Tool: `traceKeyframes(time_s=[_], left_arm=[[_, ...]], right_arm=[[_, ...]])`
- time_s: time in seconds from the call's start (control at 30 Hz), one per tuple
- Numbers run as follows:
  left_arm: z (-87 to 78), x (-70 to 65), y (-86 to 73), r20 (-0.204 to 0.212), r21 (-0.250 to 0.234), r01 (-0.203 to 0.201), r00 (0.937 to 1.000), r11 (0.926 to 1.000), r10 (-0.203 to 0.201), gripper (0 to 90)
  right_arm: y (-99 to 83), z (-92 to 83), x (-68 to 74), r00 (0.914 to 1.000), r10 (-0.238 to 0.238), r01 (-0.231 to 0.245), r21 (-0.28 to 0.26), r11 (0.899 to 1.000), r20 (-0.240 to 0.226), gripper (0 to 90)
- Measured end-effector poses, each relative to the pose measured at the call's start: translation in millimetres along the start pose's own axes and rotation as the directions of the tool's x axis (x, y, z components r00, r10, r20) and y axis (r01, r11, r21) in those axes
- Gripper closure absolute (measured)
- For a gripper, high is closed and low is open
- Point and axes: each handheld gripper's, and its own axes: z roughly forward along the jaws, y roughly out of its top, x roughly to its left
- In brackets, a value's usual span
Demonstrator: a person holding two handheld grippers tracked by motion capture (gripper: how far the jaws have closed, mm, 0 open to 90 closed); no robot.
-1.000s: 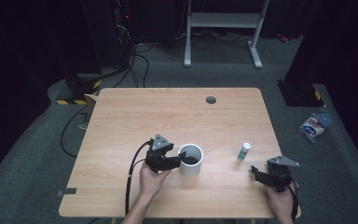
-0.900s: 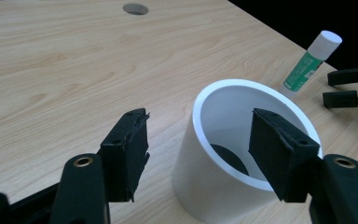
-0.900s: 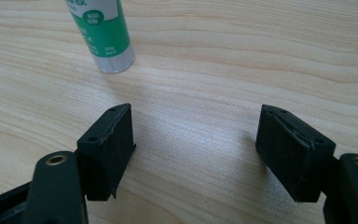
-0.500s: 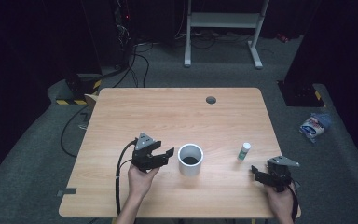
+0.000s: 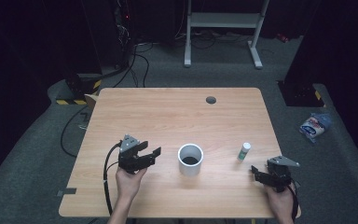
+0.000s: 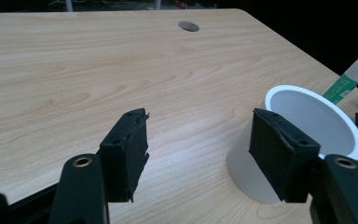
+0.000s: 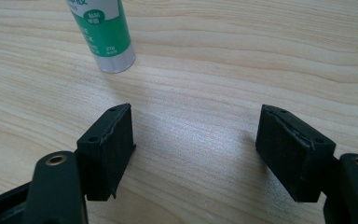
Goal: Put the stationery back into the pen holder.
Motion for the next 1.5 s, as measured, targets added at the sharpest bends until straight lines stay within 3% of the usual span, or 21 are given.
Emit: traceKeyframes(time_s=[0.5, 0.77, 0.93, 1.1, 1.37, 1.5], left_arm=[[-5.0, 19.4, -17.6, -0.076, 0.02, 0.021, 0.9969, 0.9996, -0.019, 36.9], [-3.6, 27.8, -30.8, -0.126, 0.051, 0.023, 0.9918, 0.9984, -0.016, 36.9], [-4.4, 33.6, -40.0, -0.176, 0.082, 0.014, 0.9844, 0.9965, 0.001, 36.9], [-3.4, 41.5, -49.4, -0.208, 0.09, 0.034, 0.9781, 0.9953, -0.015, 36.9], [2.5, 50.3, -61.8, -0.279, 0.124, 0.037, 0.9604, 0.9916, -0.001, 36.9], [3.8, 55.1, -67.5, -0.298, 0.135, 0.042, 0.9546, 0.99, 0.0, 36.9]], right_arm=[[-0.1, -0.1, 0.0, 1.0, -0.001, 0.001, 0.0, 1.0, -0.001, 27.5], [0.0, -0.1, 0.0, 1.0, -0.001, 0.001, 0.001, 1.0, -0.002, 27.5], [0.0, -0.1, 0.0, 1.0, -0.001, 0.001, 0.001, 1.0, -0.002, 27.5], [0.0, -0.1, 0.0, 1.0, -0.001, 0.001, 0.001, 1.0, -0.002, 27.5], [0.0, 0.0, -0.1, 1.0, -0.004, 0.004, 0.0, 1.0, -0.002, 27.5], [0.0, 0.1, 0.1, 1.0, -0.002, 0.002, -0.001, 1.0, -0.002, 27.5]])
